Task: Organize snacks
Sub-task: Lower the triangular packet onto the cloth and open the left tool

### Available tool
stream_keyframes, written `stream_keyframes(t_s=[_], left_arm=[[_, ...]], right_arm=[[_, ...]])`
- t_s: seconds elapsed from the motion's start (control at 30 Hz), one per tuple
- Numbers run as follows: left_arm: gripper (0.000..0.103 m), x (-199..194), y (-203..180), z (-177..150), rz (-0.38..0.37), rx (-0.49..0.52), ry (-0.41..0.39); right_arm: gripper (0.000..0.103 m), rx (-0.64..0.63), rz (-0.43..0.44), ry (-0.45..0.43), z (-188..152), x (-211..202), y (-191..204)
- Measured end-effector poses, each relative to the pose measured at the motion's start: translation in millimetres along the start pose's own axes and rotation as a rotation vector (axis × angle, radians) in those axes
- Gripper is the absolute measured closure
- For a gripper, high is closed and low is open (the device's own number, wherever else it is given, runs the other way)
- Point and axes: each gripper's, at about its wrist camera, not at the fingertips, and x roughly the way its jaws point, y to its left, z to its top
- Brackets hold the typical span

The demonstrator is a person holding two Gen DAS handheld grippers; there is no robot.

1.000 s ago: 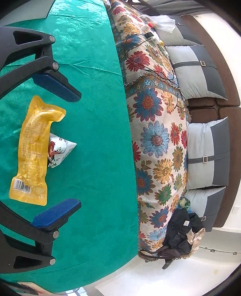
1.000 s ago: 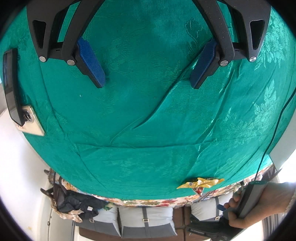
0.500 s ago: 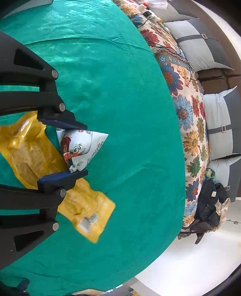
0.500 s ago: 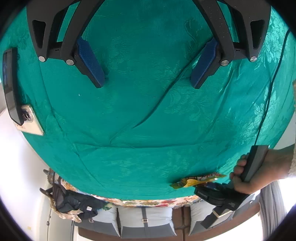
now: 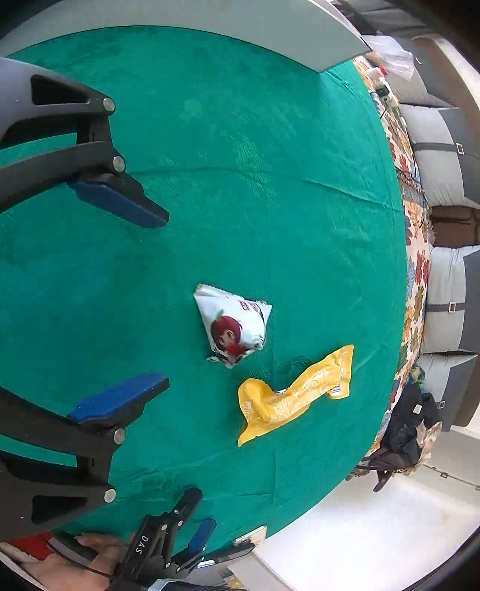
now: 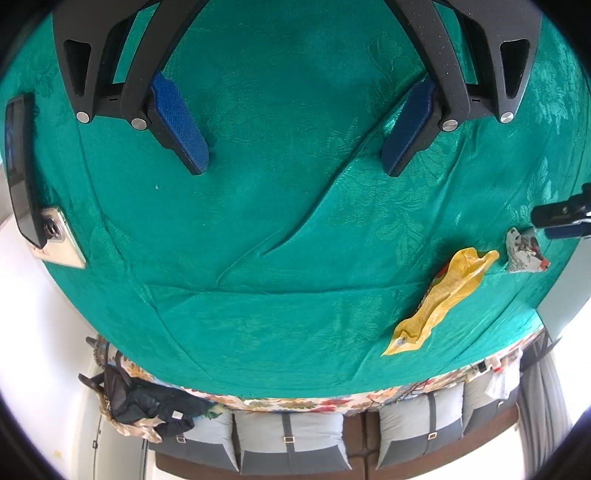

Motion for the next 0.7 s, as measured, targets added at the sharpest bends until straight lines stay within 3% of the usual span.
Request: stream_keyframes(t_s=[0.1,0.2,0.37,0.5,0.6,0.7], left_arm=[[0.021,-10.9,9.2,-19.1,0.032,-0.031,-0.025],[0.021,-12.4,1.5,-23.7,0.037,0.011,-0.032],[0.019,0.9,-19.7,-5.7,0.024,0.086,-0.048],[0.019,26.7,-14.5,18.1,-0.001,-0.037,-0.044],[0.017,34.0,-11.2,30.0,-0.007,-0.116,-0.088],[0.016,40.2,-10.4,40.4,0.022,-0.136,-0.114]], right_arm=[[0.006,0.0,0.0,0.0,-0.1,0.0,-0.2],[0.006,0.0,0.0,0.0,0.0,-0.3,-0.6],[0.006,0.0,0.0,0.0,-0.2,-0.3,-0.6],[0.006,0.0,0.001,0.0,-0.3,-0.1,-0.7],[0.006,0.0,0.001,-0.001,-0.3,-0.3,-1.2],[0.006,-0.001,0.001,-0.001,-0.3,-0.2,-1.4]])
